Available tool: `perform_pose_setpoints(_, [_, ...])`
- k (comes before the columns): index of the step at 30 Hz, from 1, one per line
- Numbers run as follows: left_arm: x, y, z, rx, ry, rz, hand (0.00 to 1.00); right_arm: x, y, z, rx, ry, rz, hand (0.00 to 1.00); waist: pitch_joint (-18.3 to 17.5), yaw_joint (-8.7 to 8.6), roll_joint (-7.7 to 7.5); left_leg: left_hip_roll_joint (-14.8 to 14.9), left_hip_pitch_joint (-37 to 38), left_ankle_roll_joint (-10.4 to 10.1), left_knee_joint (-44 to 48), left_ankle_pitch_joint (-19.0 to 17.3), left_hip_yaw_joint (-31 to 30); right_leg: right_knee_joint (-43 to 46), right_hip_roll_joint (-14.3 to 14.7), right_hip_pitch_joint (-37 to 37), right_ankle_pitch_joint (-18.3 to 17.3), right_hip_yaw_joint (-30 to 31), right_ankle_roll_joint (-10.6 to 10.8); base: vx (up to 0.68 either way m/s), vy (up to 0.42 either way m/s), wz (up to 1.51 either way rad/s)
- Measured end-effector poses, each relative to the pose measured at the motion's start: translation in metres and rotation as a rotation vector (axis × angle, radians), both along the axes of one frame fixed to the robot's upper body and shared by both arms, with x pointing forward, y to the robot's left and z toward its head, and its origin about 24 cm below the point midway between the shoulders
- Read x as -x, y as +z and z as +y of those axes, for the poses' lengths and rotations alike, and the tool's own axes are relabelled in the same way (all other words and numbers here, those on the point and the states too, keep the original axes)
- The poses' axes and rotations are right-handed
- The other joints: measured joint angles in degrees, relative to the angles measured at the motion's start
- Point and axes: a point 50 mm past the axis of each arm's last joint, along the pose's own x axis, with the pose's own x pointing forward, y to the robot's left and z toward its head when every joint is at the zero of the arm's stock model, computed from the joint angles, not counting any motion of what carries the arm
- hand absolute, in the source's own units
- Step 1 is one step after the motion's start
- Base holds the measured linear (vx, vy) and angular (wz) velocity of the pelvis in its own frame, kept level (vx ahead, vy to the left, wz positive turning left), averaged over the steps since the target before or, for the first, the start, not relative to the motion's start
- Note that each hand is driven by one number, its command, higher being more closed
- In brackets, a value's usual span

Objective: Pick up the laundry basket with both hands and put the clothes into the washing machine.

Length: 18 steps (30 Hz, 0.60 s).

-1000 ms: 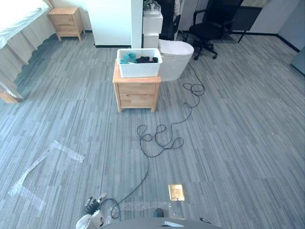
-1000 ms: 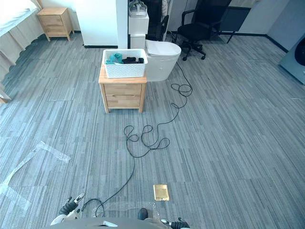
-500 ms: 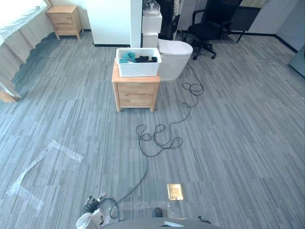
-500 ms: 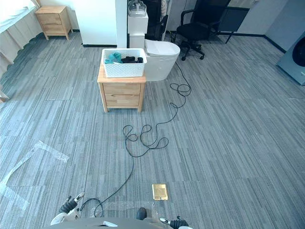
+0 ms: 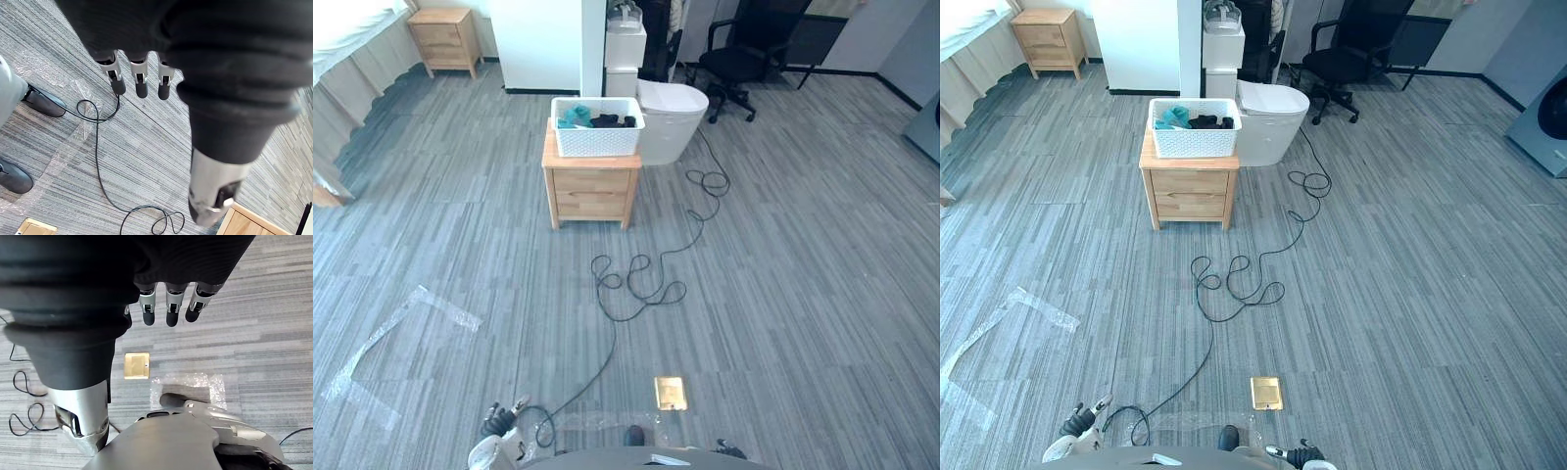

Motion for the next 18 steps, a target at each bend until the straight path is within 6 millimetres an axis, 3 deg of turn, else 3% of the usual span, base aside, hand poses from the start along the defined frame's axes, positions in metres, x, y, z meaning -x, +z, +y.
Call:
perform_pose_setpoints(16, [-0.003, 0.001, -0.001, -0.004, 0.030, 0.000, 0.00, -0.014, 0.004, 0.001, 0.075, 0.012, -0.054, 0.00, 0.91, 0.22, -0.15, 0.23, -0.97, -0.17, 0.06, 0.03, -0.13, 0.00, 0.03, -0.29, -0.19, -0.50, 0.11, 0.00, 0.000, 0.00])
perform_pose_setpoints(18, [-0.005, 0.001, 0.001, -0.001, 0.066, -0.009, 0.00, -0.016, 0.005, 0.004, 0.070, 0.012, -0.063, 0.00, 1.46, 0.21, -0.69, 0.54, -1.45, -1.23, 1.44, -0.68, -0.05, 0.15, 0.15, -0.04, -0.56, -0.67, -0.23, 0.00, -0.006, 0.06])
